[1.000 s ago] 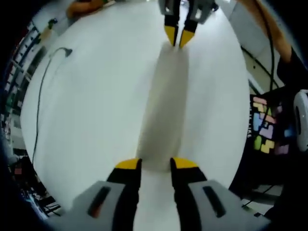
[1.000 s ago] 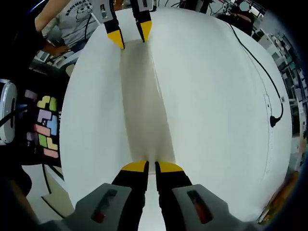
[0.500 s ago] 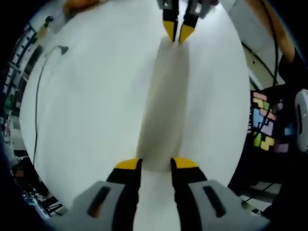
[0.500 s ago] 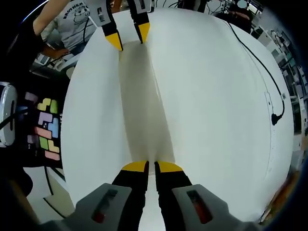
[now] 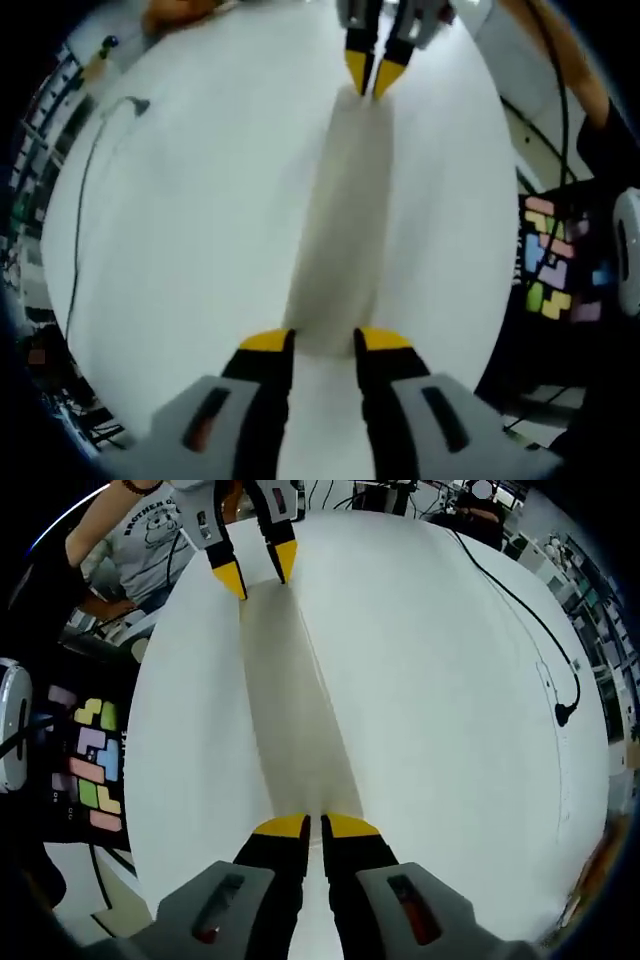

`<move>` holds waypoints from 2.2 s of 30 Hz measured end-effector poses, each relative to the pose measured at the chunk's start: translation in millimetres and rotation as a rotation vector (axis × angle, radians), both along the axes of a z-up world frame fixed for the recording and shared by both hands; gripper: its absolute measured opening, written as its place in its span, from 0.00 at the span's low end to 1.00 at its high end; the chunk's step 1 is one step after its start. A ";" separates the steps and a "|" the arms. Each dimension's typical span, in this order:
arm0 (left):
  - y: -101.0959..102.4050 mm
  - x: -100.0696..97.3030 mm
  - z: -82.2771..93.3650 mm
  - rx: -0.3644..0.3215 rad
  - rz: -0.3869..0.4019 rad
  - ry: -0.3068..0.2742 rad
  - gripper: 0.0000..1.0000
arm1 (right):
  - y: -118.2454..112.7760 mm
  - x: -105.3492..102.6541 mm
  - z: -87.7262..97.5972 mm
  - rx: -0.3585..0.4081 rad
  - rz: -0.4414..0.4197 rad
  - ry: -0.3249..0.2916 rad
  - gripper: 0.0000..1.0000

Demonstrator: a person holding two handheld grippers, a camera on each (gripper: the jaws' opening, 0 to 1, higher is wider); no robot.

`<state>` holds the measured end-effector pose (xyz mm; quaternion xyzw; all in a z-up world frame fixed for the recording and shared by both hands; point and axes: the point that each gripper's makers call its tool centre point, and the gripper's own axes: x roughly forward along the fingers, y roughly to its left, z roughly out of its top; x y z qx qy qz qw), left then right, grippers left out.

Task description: Arrange the utensils inside the cutlery case until each visible utensil rests in its matching compartment.

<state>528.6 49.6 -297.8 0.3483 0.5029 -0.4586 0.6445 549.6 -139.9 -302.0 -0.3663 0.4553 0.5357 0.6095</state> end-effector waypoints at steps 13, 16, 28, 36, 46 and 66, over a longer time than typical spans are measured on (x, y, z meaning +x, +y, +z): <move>-8.1 25.3 48.4 -0.269 0.046 -0.210 0.25 | -12.1 11.8 28.9 0.317 -0.152 -0.123 0.19; -4.1 25.5 48.4 -0.331 0.046 -0.259 0.26 | -12.7 9.2 33.6 0.429 -0.171 -0.143 0.22; 5.0 11.5 29.2 -0.575 0.151 -0.362 0.38 | -13.3 2.4 19.9 0.636 -0.221 -0.223 0.34; 15.4 12.7 22.2 -0.688 0.340 -0.448 0.59 | -20.4 3.9 4.7 0.748 -0.302 -0.205 0.41; 8.7 6.4 8.2 -0.780 0.383 -0.534 0.60 | -12.2 0.4 -2.6 0.795 -0.326 -0.262 0.46; -5.8 1.1 -11.9 -0.839 0.459 -0.435 0.47 | 5.4 4.1 -16.7 0.832 -0.345 -0.223 0.44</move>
